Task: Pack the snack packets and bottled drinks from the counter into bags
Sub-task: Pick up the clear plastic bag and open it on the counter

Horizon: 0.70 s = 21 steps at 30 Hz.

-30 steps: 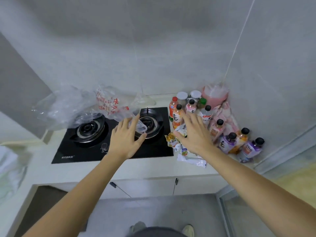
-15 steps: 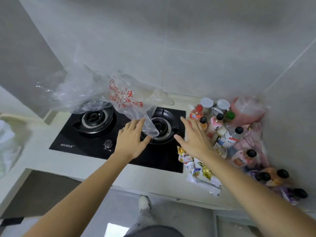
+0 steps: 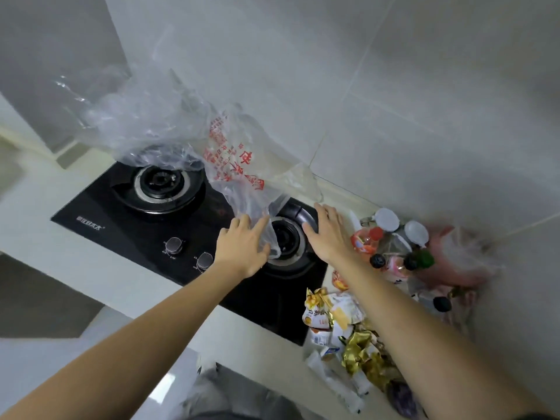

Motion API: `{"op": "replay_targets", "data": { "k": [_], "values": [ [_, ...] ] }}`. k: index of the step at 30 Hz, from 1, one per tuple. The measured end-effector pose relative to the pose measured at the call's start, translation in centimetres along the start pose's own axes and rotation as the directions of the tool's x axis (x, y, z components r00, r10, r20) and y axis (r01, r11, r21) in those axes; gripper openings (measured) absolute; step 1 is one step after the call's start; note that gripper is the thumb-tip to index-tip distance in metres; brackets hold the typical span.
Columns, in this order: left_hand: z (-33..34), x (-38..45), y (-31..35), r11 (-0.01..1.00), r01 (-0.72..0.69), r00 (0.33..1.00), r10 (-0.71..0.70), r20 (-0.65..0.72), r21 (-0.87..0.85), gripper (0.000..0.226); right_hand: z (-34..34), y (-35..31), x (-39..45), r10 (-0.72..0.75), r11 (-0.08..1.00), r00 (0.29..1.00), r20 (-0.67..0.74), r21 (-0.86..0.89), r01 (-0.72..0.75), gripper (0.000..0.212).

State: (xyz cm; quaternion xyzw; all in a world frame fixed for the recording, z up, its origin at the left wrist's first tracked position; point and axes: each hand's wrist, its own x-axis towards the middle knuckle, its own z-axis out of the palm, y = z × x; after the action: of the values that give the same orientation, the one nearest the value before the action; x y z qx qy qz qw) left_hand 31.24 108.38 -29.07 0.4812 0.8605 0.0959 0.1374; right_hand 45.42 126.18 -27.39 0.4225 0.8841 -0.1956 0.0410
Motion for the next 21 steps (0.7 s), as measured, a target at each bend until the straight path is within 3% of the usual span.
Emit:
{"op": "replay_targets", "data": {
  "k": [6,11,16,21],
  "values": [
    [2.2,1.9,2.3,0.999,0.049,0.999,-0.049,0.005,-0.02,0.066,0.4,1.2,6.2,-0.011,1.0,0.997,0.082,-0.027,0.013,0.068],
    [3.8,3.4,2.7,0.983,0.183,0.983,-0.183,0.015,0.014,0.061,1.3,2.6,11.8,-0.021,0.999,0.989,0.149,-0.029,0.025,0.063],
    [4.4,3.4,2.4,0.976,0.218,0.976,-0.218,-0.022,0.022,0.052,2.3,3.2,15.7,0.036,0.999,0.982,0.184,-0.023,-0.032,0.059],
    [4.6,2.2,1.2,0.983,0.184,0.974,-0.185,-0.128,-0.025,0.035,2.5,3.6,16.6,0.025,0.988,0.983,0.184,0.146,-0.053,0.06]
  ]
}}
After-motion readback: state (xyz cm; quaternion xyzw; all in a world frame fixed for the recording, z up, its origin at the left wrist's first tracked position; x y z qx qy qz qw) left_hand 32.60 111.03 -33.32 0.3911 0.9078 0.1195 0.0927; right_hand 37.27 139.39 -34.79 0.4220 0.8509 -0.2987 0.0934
